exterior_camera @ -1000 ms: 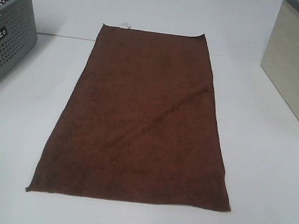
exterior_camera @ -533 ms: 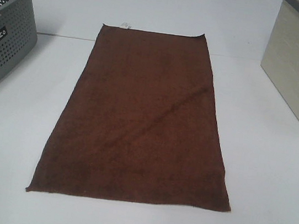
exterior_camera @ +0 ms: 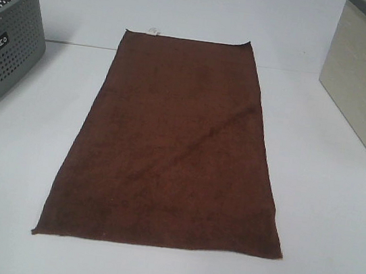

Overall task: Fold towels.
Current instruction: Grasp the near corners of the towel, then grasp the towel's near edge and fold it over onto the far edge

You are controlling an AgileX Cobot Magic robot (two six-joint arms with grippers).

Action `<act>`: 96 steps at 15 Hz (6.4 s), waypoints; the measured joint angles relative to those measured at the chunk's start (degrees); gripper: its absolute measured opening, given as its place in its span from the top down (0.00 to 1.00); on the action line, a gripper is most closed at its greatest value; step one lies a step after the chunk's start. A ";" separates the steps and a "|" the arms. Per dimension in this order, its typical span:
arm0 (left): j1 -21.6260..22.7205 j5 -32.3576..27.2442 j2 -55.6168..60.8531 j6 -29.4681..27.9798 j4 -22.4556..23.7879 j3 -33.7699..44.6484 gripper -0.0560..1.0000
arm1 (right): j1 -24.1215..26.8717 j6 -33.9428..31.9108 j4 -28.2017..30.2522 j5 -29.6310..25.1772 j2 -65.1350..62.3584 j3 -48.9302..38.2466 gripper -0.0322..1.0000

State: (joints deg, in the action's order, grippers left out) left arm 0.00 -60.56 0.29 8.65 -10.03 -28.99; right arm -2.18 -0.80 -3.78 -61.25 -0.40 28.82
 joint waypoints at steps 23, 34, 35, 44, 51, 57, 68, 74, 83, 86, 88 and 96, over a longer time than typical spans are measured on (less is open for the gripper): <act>0.00 0.00 0.00 0.00 0.00 0.00 0.36 | 0.00 0.00 0.00 0.00 0.00 0.00 0.21; 0.00 0.00 0.00 0.00 0.00 0.00 0.36 | 0.00 0.00 0.00 0.00 0.00 0.00 0.21; 0.00 0.00 0.00 0.00 0.00 0.00 0.36 | 0.00 0.00 0.00 0.00 0.00 0.00 0.21; 0.00 12.49 -2.41 -4.98 -1.72 -0.17 0.36 | 0.00 -1.60 -0.17 1.09 11.69 0.40 0.23; 0.00 24.18 -33.46 -0.74 -23.26 4.81 0.36 | 0.00 -2.52 -8.25 8.71 42.06 4.18 0.23; 0.00 28.48 -64.29 15.93 -39.48 4.81 0.36 | 0.00 6.88 -17.25 16.21 64.52 5.21 0.23; 0.00 26.47 -102.85 68.07 -86.97 4.70 0.36 | 0.00 38.96 -48.99 28.71 96.77 5.50 0.23; -0.92 20.68 -110.35 74.43 -89.67 0.63 0.45 | -1.55 47.21 -57.58 26.76 106.34 9.57 0.26; -6.53 23.03 -112.64 73.51 -89.73 -4.01 0.95 | -7.56 36.78 -53.92 33.86 108.40 11.40 0.97; -6.53 23.03 -111.73 71.39 -88.01 -4.01 0.95 | -7.56 35.35 -53.46 33.46 108.17 11.40 0.97; -6.53 22.98 -109.38 68.47 -85.49 -3.50 0.95 | -7.56 33.29 -51.74 31.46 106.17 11.34 0.97; -6.53 23.03 -99.12 67.61 -83.88 8.71 0.95 | -7.56 27.39 -46.93 28.48 94.31 1.26 0.97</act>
State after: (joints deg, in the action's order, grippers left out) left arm -6.53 -37.53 -98.84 76.26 -93.91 -20.28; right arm -9.74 26.59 -50.71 -32.77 93.91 30.08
